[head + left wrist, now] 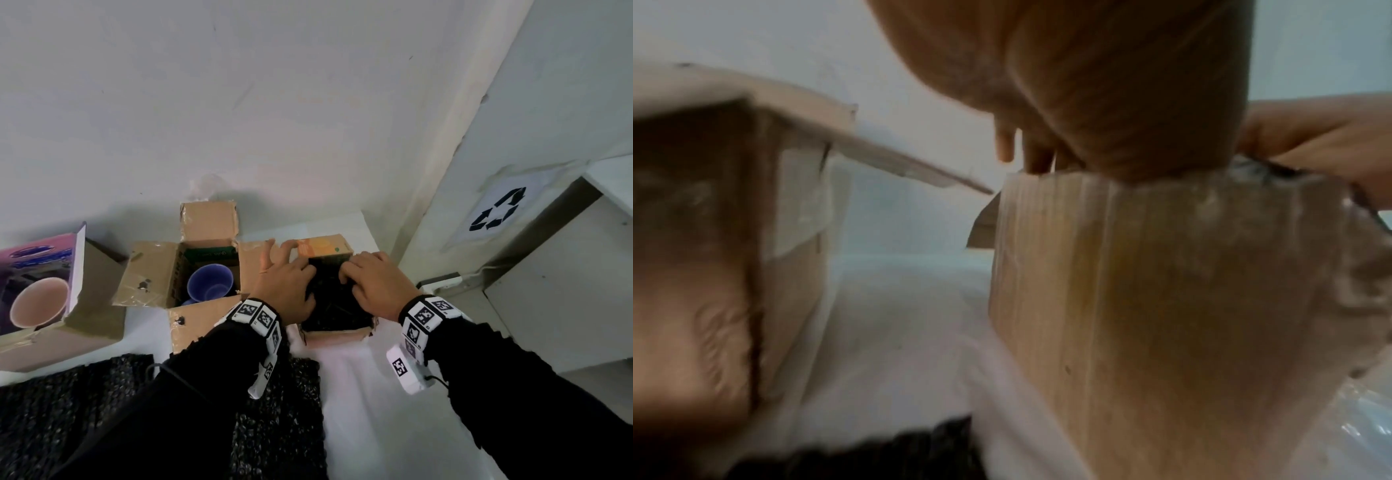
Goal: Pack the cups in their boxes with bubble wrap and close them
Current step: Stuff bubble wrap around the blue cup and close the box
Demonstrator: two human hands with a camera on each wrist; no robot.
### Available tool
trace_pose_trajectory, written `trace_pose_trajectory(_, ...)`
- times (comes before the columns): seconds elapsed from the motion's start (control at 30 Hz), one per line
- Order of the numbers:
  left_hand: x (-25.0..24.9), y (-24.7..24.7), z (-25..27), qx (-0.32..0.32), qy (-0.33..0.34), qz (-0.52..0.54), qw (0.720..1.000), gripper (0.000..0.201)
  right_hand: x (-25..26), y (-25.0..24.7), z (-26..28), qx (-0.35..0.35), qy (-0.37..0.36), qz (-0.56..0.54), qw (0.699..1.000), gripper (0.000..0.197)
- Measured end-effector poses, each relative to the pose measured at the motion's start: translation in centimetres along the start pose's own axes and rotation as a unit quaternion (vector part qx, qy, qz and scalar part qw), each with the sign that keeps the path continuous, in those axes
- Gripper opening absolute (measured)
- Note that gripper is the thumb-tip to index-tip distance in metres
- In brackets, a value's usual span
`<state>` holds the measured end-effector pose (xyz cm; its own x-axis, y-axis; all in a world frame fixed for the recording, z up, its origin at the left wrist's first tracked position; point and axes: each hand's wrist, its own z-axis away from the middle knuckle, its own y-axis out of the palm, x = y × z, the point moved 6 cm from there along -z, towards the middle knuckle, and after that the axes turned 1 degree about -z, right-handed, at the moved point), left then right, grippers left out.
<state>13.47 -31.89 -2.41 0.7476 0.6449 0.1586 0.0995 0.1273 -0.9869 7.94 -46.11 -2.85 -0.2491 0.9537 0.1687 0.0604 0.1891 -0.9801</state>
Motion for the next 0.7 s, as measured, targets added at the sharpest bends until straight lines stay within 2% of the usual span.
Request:
trace_pose_trajectory(0.1,0.2,-0.6,1.2,-0.095,-0.021,0.032,0.995,0.034,0.2,-0.2,1.9,0.016,-0.043,0.053,0.998,0.020)
trace_pose_trajectory(0.2,-0.1,-0.7,2.3,-0.132,-0.012,0.063,0.989,0.039,0.4,-0.2,2.7,0.030,-0.041,0.088,0.995,0.024)
trace_pose_trajectory(0.33,-1.0,-0.1,3.6,-0.076,0.028,0.049,0.995,0.041,0.8,-0.4,2.9,0.039,-0.010,0.120,0.992,0.029)
trace_pose_trajectory(0.47,-1.1,0.2,3.7,0.006,0.013,0.000,1.000,0.043,0.8,0.0,3.3,0.056,0.029,0.100,0.993,0.038)
trace_pose_trajectory(0.53,-1.0,-0.1,3.5,0.013,-0.011,0.003,1.000,0.039,1.4,-0.7,3.3,0.004,0.047,0.058,0.997,0.033)
trace_pose_trajectory(0.6,-1.2,-0.4,3.3,0.013,-0.030,-0.002,0.999,0.036,2.6,-1.0,3.4,-0.033,0.030,-0.007,0.999,0.024)
trace_pose_trajectory(0.63,-1.3,-0.5,3.3,0.009,-0.038,-0.005,0.999,0.035,3.3,-0.7,3.5,-0.025,0.009,-0.040,0.999,0.021)
trace_pose_trajectory(0.7,-1.5,-0.7,3.4,-0.009,-0.053,-0.004,0.999,0.032,4.4,0.4,3.8,0.019,-0.024,-0.063,0.998,0.028)
